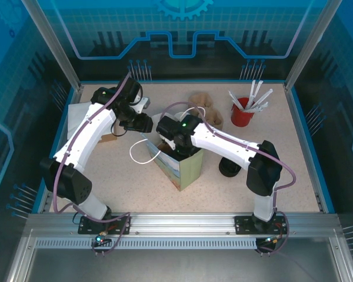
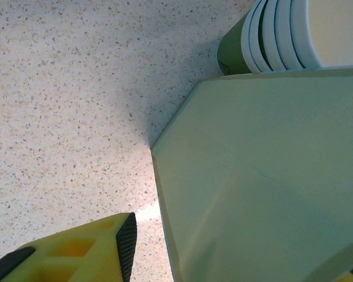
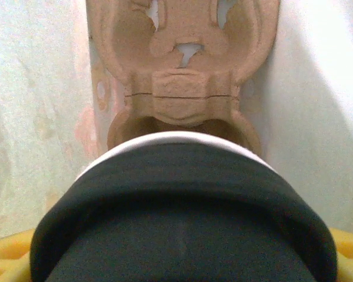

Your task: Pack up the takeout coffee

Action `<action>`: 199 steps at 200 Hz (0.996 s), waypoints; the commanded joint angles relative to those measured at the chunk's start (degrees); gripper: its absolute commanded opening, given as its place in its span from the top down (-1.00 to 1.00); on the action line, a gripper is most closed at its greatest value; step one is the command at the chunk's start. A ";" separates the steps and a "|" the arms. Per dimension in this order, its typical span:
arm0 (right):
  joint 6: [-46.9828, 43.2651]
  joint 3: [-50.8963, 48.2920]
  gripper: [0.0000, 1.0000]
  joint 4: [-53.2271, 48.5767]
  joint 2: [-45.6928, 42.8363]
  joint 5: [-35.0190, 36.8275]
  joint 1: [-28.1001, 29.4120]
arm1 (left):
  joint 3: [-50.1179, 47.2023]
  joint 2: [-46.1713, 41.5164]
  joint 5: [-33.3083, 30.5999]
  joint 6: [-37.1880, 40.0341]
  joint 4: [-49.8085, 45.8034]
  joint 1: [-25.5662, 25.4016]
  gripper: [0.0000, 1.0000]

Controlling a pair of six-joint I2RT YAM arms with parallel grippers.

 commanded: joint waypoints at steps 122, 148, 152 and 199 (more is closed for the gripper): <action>-2.66 -8.11 -0.54 4.32 1.42 -1.05 -1.05 | -0.16 1.44 -1.94 0.90 -1.78 -0.26 0.04; -3.19 -9.18 -0.55 3.88 2.10 -0.73 -1.11 | 0.00 1.44 -1.98 1.00 -1.96 -0.22 0.02; -3.30 -9.32 -0.55 3.78 2.20 -0.69 -1.18 | -0.03 1.44 -1.98 0.96 -1.96 -0.23 0.02; -3.62 -9.90 -0.56 3.73 1.82 -0.45 -1.25 | 0.19 1.62 -1.98 1.05 -2.12 -0.22 0.00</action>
